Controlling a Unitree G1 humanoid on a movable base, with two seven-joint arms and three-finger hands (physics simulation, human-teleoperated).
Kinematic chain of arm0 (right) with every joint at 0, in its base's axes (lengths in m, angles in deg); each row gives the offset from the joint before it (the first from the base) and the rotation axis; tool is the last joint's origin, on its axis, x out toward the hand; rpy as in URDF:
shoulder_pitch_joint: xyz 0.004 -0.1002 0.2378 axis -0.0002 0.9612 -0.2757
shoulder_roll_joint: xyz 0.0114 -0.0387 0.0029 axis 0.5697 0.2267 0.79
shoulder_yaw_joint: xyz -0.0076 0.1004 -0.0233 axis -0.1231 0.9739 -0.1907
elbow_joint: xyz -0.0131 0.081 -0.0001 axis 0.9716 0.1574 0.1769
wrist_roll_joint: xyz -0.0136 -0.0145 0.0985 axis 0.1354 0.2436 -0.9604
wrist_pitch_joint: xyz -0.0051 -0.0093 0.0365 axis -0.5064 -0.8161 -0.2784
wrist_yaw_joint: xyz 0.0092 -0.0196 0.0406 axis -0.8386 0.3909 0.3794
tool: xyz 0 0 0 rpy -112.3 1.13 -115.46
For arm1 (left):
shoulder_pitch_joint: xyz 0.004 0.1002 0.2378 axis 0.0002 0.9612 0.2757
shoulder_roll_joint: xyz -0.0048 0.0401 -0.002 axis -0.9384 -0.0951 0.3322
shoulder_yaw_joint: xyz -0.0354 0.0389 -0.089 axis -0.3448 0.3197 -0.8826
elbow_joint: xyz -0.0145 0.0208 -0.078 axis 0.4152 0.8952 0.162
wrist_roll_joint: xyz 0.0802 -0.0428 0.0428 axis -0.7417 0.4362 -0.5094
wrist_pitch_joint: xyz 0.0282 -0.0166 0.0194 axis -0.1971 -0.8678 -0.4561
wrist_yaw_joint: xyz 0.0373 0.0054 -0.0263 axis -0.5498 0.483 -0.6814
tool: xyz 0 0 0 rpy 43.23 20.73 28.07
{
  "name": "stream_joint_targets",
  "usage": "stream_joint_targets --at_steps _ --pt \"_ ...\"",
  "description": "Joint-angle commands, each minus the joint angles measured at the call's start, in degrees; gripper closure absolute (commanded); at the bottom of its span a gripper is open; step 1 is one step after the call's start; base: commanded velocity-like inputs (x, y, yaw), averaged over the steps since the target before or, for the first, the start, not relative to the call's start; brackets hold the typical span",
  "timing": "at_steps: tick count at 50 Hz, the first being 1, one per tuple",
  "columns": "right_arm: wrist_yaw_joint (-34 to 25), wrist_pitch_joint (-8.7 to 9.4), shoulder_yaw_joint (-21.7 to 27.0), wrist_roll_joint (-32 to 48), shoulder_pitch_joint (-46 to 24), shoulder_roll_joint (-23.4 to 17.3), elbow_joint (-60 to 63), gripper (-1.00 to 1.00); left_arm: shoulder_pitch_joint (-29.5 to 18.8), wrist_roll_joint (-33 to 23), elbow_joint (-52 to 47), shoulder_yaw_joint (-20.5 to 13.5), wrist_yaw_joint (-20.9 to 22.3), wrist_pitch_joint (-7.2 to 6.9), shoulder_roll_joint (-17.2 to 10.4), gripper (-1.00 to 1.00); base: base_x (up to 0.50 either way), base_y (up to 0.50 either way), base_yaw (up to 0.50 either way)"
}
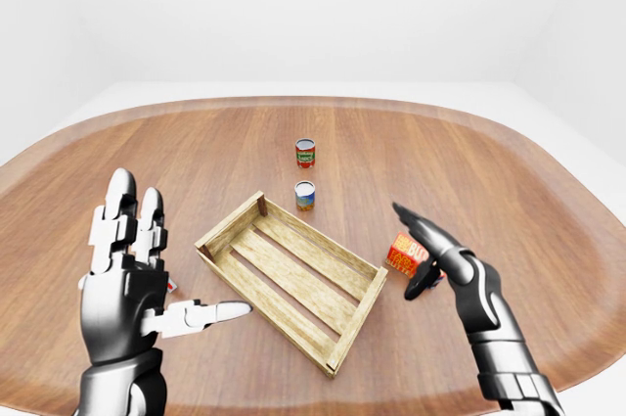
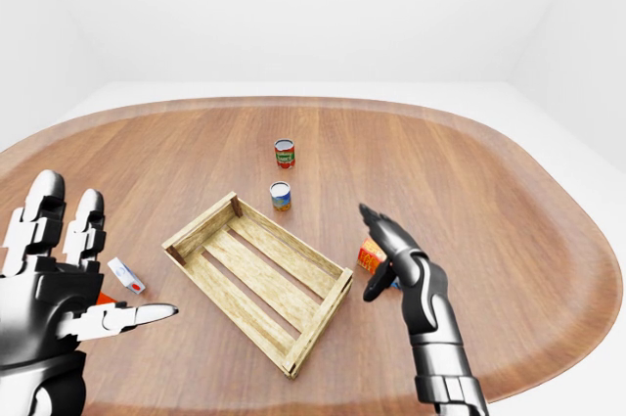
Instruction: Pick up the butter and put it in the tray.
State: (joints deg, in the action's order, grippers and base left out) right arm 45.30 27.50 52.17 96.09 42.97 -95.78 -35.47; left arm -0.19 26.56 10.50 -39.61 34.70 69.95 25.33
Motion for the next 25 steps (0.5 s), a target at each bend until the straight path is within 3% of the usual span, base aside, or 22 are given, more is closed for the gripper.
stream_joint_targets --at_steps 1,25 --pt "2.3 0.00 0.2 -2.2 -0.4 -0.4 -3.9 -1.00 -0.1 -0.1 0.4 0.1 -0.2 0.00 -0.1 -1.00 0.00 0.00 0.00" --pt "4.9 0.00 0.0 -1.6 -0.8 -1.1 -6.5 -1.00 -0.5 -0.1 1.2 0.4 -0.4 0.00 -0.5 -1.00 0.00 0.00 0.00"
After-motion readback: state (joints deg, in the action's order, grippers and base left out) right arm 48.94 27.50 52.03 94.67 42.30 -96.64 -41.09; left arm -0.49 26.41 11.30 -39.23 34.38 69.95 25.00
